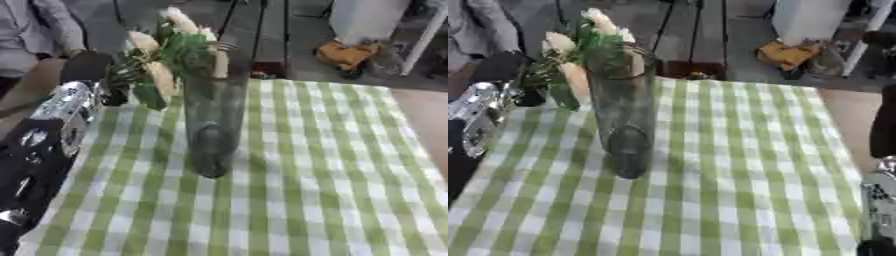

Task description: Arrange flowers into the vase.

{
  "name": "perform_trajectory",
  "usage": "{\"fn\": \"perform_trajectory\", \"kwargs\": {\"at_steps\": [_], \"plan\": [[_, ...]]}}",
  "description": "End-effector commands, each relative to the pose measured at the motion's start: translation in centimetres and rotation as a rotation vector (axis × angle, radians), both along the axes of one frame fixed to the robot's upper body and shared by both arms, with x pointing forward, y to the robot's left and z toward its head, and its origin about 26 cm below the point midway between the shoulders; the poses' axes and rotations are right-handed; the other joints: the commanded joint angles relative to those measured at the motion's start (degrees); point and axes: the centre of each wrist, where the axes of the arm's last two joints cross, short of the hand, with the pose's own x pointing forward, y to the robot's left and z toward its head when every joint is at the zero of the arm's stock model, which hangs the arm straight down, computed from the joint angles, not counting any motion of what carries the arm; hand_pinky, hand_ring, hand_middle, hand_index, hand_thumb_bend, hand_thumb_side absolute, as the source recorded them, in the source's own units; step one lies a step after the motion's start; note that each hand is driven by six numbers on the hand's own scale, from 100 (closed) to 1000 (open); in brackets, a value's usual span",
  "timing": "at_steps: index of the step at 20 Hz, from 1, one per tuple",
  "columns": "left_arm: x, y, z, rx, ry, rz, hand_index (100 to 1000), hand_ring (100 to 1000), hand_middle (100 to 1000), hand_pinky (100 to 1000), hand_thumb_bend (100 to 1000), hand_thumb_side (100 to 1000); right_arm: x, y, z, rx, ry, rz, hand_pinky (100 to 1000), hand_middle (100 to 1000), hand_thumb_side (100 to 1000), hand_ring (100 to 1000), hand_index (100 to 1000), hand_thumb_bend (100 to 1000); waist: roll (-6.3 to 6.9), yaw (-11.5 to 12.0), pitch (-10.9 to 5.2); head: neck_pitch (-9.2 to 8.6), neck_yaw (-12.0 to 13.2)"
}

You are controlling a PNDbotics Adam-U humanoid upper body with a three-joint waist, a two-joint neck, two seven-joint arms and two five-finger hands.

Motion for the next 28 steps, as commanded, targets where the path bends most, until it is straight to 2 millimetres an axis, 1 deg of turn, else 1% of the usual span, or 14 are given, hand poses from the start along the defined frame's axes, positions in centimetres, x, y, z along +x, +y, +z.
{"fn": "perform_trajectory", "kwargs": {"at_steps": [1,7,9,15,16,17,20,22,23,24,28], "plan": [[-1.0,0.4,3.2,-0.042,-0.104,-0.014,116,100,100,100,100,286,-0.3,-0.2,0.6,-0.002,-0.021,-0.013,607,659,926,743,768,100,0.27,0.11,-1.77,0.62,-0.34],[-2.8,-0.3,6.1,-0.202,-0.228,-0.089,109,100,100,100,100,313,-0.4,-0.3,0.4,0.002,-0.014,-0.017,607,658,926,741,768,100,0.23,0.74,-2.57,1.44,-1.16],[-3.3,-0.4,6.7,-0.220,-0.261,-0.094,110,100,100,100,100,317,-0.4,-0.3,0.3,0.003,-0.012,-0.017,607,658,925,740,768,100,0.25,0.89,-2.87,1.54,-1.25],[-4.3,-0.3,8.3,-0.210,-0.378,-0.037,109,100,100,100,100,338,-0.4,-0.3,0.2,0.014,-0.006,-0.010,607,658,924,739,767,100,0.22,0.99,-3.47,1.70,-1.39],[-4.6,-0.3,8.6,-0.216,-0.402,-0.032,109,100,100,100,100,399,-0.4,-0.3,0.2,0.015,-0.006,-0.010,607,657,925,738,767,100,0.21,1.00,-3.54,1.72,-1.42],[-4.8,-0.4,8.9,-0.225,-0.424,-0.030,108,100,100,100,100,350,-0.4,-0.3,0.2,0.017,-0.006,-0.010,607,657,923,738,767,100,0.19,1.01,-3.59,1.72,-1.45],[-5.6,-0.5,10.0,-0.281,-0.492,-0.042,103,100,100,100,100,368,-0.4,-0.3,0.2,0.020,-0.007,-0.011,607,657,921,737,767,100,0.15,1.07,-3.73,1.92,-1.56],[-6.2,-0.8,10.6,-0.350,-0.522,-0.080,100,100,100,100,100,377,-0.4,-0.3,0.2,0.023,-0.007,-0.012,607,657,920,737,767,100,0.16,1.17,-3.84,2.16,-1.75],[-6.6,-0.9,10.9,-0.407,-0.526,-0.114,100,100,100,100,100,407,-0.4,-0.3,0.2,0.024,-0.006,-0.012,607,657,921,737,767,100,0.15,1.22,-3.88,2.27,-1.87],[-6.9,-1.1,11.2,-0.474,-0.527,-0.155,100,100,100,100,100,404,-0.4,-0.3,0.2,0.025,-0.006,-0.012,607,657,920,737,767,100,0.14,1.27,-3.94,2.38,-1.94],[-7.8,-1.4,11.8,-0.710,-0.560,-0.309,100,100,100,100,100,466,-0.4,-0.3,0.1,0.031,-0.006,-0.013,607,656,919,735,762,100,0.15,1.37,-4.22,2.62,-2.06]]}}
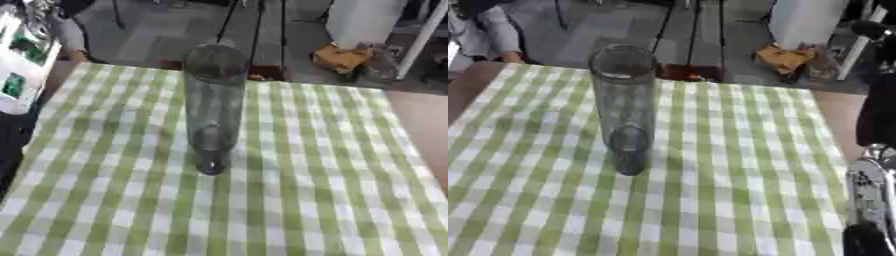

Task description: Arrange flowers into the vase.

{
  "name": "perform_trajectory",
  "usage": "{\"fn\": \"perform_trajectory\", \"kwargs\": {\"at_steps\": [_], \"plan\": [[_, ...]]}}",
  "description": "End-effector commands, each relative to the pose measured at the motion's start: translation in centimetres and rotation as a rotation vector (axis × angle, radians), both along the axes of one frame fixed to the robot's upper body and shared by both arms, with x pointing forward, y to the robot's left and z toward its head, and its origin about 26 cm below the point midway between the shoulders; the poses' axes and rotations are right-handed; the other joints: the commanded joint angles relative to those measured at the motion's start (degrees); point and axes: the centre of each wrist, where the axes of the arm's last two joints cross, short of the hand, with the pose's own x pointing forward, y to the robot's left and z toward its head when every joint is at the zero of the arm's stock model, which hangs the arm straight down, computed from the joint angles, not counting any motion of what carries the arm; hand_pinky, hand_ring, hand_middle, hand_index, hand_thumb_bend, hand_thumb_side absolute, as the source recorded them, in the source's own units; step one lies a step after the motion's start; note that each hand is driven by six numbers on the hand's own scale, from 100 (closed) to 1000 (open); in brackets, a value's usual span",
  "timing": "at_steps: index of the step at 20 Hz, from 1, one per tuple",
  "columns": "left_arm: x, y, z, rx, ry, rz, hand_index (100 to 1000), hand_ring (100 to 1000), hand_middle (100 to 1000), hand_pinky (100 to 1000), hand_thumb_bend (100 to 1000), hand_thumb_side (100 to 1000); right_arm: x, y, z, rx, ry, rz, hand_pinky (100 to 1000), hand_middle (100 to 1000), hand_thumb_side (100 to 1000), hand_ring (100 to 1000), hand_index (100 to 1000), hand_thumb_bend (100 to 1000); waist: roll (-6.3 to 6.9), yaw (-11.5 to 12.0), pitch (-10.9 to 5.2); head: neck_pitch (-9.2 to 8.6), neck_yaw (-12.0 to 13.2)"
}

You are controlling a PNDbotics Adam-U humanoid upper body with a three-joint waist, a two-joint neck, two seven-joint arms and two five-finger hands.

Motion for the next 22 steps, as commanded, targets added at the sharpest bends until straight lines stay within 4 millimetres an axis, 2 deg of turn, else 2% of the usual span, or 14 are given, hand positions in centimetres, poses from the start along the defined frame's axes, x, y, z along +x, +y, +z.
{"fn": "perform_trajectory", "kwargs": {"at_steps": [1,13,22], "plan": [[-1.3,-0.3,2.1,-0.147,-0.110,-0.136,100,100,100,100,100,479,-0.3,-0.1,0.6,0.003,-0.024,0.000,606,652,916,733,744,100,0.25,0.01,-1.47,0.45,-0.24],[-3.0,-2.5,3.0,-0.517,-0.290,-0.487,100,100,100,100,100,583,-0.3,0.1,0.7,0.010,-0.032,0.010,609,652,924,728,741,100,0.47,-0.30,-2.63,1.13,-1.04],[-4.3,-4.2,4.1,-0.646,-0.354,-0.617,100,100,100,100,100,613,-0.2,0.3,0.8,0.016,-0.036,0.018,613,653,923,727,745,100,0.67,-0.94,-3.08,0.87,-0.49]]}}
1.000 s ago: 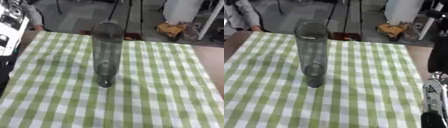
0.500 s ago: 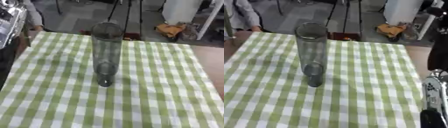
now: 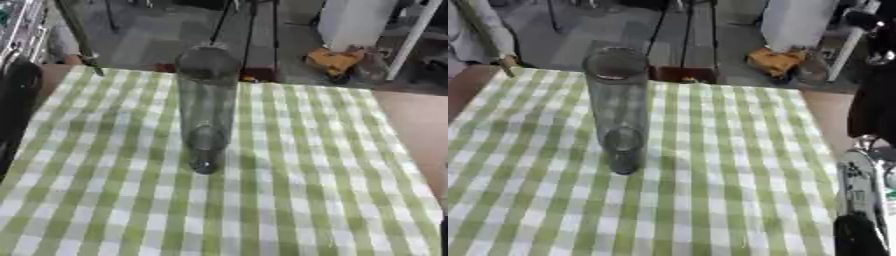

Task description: Arrange flowers into the vase.

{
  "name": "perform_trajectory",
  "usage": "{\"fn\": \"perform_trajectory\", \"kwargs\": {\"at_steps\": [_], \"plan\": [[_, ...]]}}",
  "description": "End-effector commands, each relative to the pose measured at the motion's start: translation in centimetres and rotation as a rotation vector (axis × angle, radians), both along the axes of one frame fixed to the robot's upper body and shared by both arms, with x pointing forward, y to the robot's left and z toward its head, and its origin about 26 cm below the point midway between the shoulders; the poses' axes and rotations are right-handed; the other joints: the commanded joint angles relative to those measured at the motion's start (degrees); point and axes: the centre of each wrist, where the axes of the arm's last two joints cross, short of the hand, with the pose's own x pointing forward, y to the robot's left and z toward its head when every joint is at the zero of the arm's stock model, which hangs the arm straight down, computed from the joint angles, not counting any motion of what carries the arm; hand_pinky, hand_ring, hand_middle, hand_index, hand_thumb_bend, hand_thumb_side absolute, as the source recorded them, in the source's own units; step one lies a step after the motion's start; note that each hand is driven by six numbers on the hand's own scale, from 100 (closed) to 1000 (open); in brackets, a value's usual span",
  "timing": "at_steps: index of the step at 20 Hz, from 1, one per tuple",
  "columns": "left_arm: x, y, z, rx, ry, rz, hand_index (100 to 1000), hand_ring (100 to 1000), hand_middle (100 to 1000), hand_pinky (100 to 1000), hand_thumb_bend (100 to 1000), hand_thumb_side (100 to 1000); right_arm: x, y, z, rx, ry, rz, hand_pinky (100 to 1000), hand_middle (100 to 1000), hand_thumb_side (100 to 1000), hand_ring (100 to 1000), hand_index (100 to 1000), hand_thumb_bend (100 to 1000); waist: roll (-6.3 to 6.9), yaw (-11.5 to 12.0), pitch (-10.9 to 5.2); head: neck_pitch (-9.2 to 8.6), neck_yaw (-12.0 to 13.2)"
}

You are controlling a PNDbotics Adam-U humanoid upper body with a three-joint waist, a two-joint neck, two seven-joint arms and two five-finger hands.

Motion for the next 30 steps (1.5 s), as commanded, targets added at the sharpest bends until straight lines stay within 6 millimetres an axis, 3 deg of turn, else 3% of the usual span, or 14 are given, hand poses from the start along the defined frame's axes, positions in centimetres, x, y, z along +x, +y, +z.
{"fn": "perform_trajectory", "kwargs": {"at_steps": [1,13,30], "plan": [[-1.0,-0.6,1.7,-0.041,-0.050,-0.040,100,100,100,100,100,615,-0.3,0.1,0.8,0.001,-0.033,0.010,613,653,923,726,745,100,0.44,-0.18,-1.39,0.10,0.35],[0.0,-0.7,3.6,-0.191,-0.040,-0.061,100,100,100,100,100,642,-0.3,0.0,0.7,-0.002,-0.026,0.005,616,655,942,723,744,100,1.87,-0.47,-3.19,2.07,0.49],[-0.7,-4.4,3.7,-0.286,-0.046,-0.195,101,100,100,100,100,662,-0.2,0.4,0.8,0.009,-0.025,0.029,614,653,929,725,742,100,1.52,-1.94,-2.20,1.71,1.98]]}}
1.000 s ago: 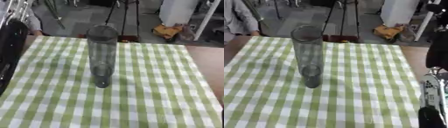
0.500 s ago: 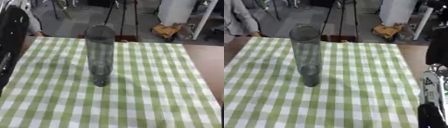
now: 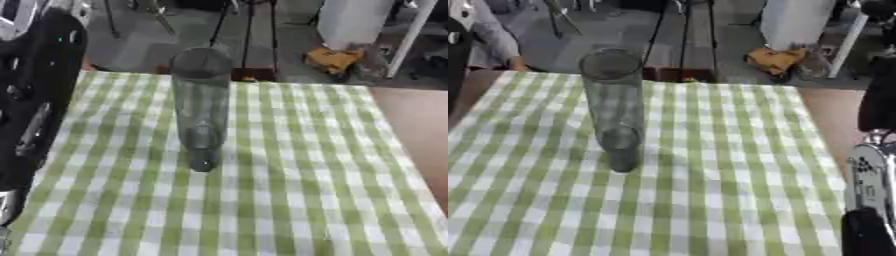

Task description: Arrange flowers into the vase.

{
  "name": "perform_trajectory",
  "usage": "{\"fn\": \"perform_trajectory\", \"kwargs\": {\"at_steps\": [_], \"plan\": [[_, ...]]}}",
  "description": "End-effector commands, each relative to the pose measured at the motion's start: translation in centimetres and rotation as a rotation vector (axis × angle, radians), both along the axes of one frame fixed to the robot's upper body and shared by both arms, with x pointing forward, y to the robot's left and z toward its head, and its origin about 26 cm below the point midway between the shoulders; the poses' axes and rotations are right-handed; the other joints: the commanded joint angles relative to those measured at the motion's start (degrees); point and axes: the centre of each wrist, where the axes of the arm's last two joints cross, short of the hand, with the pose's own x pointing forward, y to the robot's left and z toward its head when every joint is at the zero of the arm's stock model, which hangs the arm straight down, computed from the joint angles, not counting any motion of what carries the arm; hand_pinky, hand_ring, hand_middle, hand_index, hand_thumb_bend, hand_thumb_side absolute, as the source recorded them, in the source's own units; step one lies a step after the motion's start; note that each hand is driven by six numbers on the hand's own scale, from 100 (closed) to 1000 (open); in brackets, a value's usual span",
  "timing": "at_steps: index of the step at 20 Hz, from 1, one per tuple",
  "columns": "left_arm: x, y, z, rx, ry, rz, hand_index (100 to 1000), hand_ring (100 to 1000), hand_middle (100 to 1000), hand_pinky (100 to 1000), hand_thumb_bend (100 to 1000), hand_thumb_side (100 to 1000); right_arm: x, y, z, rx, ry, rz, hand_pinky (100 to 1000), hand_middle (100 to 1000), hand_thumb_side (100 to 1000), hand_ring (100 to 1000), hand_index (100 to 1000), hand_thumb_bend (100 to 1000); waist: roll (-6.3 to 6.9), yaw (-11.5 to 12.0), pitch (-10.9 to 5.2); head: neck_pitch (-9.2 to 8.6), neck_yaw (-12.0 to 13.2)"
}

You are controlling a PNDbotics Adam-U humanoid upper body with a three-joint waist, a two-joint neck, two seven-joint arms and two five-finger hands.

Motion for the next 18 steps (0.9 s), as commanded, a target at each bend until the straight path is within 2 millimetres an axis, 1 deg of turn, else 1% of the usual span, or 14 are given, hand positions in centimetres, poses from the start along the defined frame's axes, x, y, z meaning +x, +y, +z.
{"fn": "perform_trajectory", "kwargs": {"at_steps": [1,9,18], "plan": [[-0.9,-0.6,1.2,-0.001,-0.049,-0.016,100,100,100,100,100,659,-0.3,0.2,0.8,-0.001,-0.029,0.016,614,653,927,725,742,100,0.12,-0.22,-0.80,0.06,0.42],[-0.9,-1.3,0.5,0.037,-0.043,-0.020,100,100,100,100,100,653,-0.2,0.2,0.9,0.004,-0.029,0.016,613,653,921,724,741,100,0.33,-0.47,-0.45,-0.33,0.02],[-0.2,-1.4,-0.8,0.058,-0.008,-0.006,100,100,100,100,100,653,-0.2,0.2,0.9,0.011,-0.033,0.012,612,652,916,724,741,100,0.32,-0.94,0.11,-0.86,-0.24]]}}
